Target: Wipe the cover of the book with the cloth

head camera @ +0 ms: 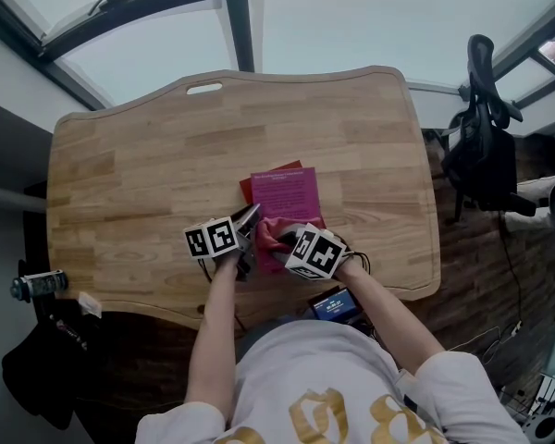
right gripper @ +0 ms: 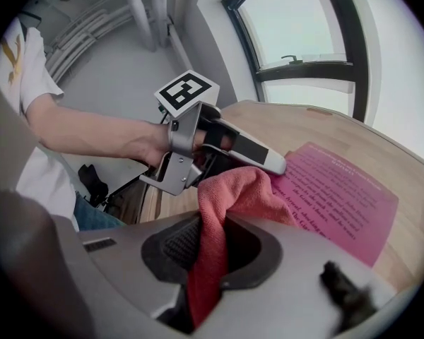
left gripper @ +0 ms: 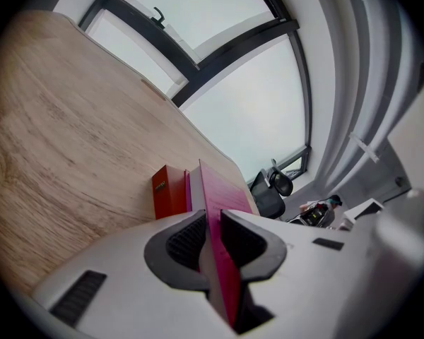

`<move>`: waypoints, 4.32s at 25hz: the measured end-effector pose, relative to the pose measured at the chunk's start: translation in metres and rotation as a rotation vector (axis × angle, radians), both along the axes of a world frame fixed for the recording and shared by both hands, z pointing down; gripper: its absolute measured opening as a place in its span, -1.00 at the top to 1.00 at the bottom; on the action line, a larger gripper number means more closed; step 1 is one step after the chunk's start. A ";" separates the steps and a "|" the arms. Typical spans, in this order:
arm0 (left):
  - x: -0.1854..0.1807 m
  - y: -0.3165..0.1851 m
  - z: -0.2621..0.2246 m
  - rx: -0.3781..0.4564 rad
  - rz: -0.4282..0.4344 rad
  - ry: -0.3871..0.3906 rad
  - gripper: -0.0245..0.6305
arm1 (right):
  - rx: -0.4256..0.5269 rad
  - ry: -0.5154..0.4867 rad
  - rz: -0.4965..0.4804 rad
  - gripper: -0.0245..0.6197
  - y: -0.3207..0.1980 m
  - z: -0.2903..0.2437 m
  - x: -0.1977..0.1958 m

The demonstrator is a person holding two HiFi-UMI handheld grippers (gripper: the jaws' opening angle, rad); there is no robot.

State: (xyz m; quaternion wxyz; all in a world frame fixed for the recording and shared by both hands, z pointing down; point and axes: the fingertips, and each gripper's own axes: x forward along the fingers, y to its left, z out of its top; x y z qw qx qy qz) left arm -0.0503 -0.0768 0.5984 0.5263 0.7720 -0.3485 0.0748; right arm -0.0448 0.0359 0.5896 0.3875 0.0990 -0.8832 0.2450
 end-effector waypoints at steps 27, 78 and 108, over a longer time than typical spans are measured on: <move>0.000 0.001 0.000 -0.006 0.031 -0.004 0.70 | -0.164 -0.013 -0.234 0.70 0.034 -0.001 0.010; 0.002 0.001 0.001 -0.015 0.057 0.007 0.70 | -0.085 0.036 -0.029 0.71 -0.041 0.002 0.043; 0.001 0.001 0.000 -0.004 0.055 -0.017 0.70 | 0.218 0.142 0.247 0.71 -0.121 0.002 0.063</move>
